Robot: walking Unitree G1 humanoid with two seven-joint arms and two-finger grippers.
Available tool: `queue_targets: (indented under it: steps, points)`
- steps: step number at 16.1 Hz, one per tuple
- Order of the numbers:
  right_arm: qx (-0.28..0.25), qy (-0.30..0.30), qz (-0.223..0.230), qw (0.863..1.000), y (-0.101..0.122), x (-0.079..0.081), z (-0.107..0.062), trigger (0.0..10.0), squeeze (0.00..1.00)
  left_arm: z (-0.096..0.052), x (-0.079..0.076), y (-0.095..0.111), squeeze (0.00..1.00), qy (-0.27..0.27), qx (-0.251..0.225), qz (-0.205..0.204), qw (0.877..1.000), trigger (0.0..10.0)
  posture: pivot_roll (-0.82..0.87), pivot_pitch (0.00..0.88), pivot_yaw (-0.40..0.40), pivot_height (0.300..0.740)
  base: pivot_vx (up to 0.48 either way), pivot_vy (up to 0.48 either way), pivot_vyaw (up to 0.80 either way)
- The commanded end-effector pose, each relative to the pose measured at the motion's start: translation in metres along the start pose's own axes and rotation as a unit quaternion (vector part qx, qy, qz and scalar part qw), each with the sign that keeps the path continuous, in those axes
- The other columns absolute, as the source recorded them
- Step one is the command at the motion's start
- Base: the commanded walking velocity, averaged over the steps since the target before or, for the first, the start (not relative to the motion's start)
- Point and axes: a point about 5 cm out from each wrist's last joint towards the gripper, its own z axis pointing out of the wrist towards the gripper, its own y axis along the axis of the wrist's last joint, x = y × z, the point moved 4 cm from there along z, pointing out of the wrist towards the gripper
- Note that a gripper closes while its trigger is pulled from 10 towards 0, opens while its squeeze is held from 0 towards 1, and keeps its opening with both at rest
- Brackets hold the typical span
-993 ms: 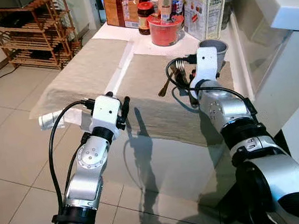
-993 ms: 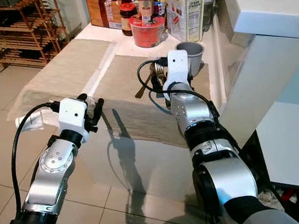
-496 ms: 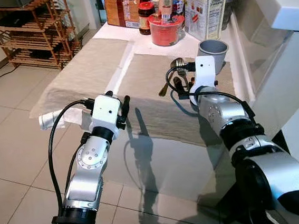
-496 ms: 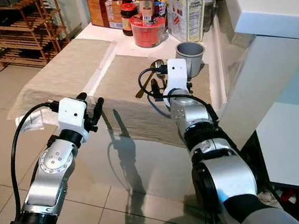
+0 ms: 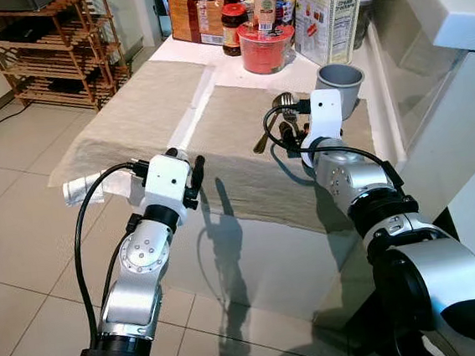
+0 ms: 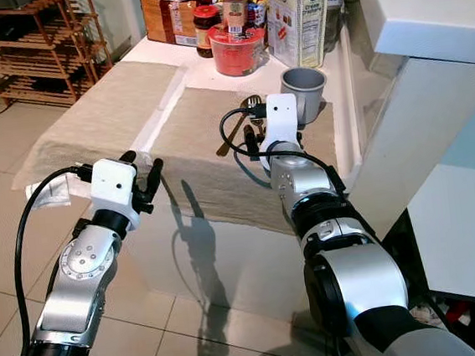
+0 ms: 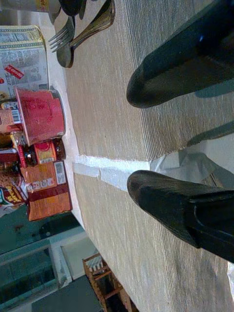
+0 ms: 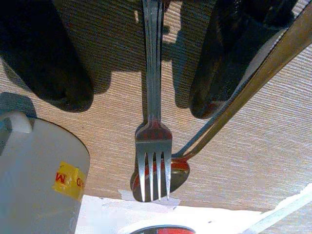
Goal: Setting the table
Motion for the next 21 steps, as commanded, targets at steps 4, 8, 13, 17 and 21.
queue_targets:
  steps: [4,8,13,17,21]
  points:
    - [0.009,0.011,0.006,1.0,-0.007,0.006,0.0,0.0,0.0,-0.002,-0.001,0.001,0.0,-0.002,0.001,0.004,1.0,10.0,0.14,0.0,-0.058,0.74,0.0,0.0,0.0]
    - [0.014,0.013,0.011,1.0,-0.015,0.005,-0.001,0.0,0.0,-0.001,-0.003,0.001,0.0,-0.006,0.004,0.003,1.0,10.0,0.13,0.0,-0.051,0.74,0.0,0.0,0.0]
    - [0.009,0.013,0.019,1.0,-0.019,0.005,-0.003,0.0,0.0,0.001,-0.006,0.0,0.0,-0.012,0.007,0.004,1.0,10.0,0.12,0.0,-0.039,0.74,0.0,0.0,0.0]
    - [-0.124,0.012,-0.021,0.992,0.032,0.01,-0.011,0.0,0.0,0.001,-0.005,0.0,0.0,-0.013,0.007,0.006,1.0,10.0,0.12,0.0,-0.033,0.74,0.0,0.0,0.0]
    - [-0.18,0.018,-0.038,0.983,0.046,0.017,-0.02,0.0,0.0,0.001,-0.004,0.001,0.0,-0.013,0.007,0.007,1.0,10.0,0.12,0.0,-0.028,0.74,0.0,0.0,0.0]
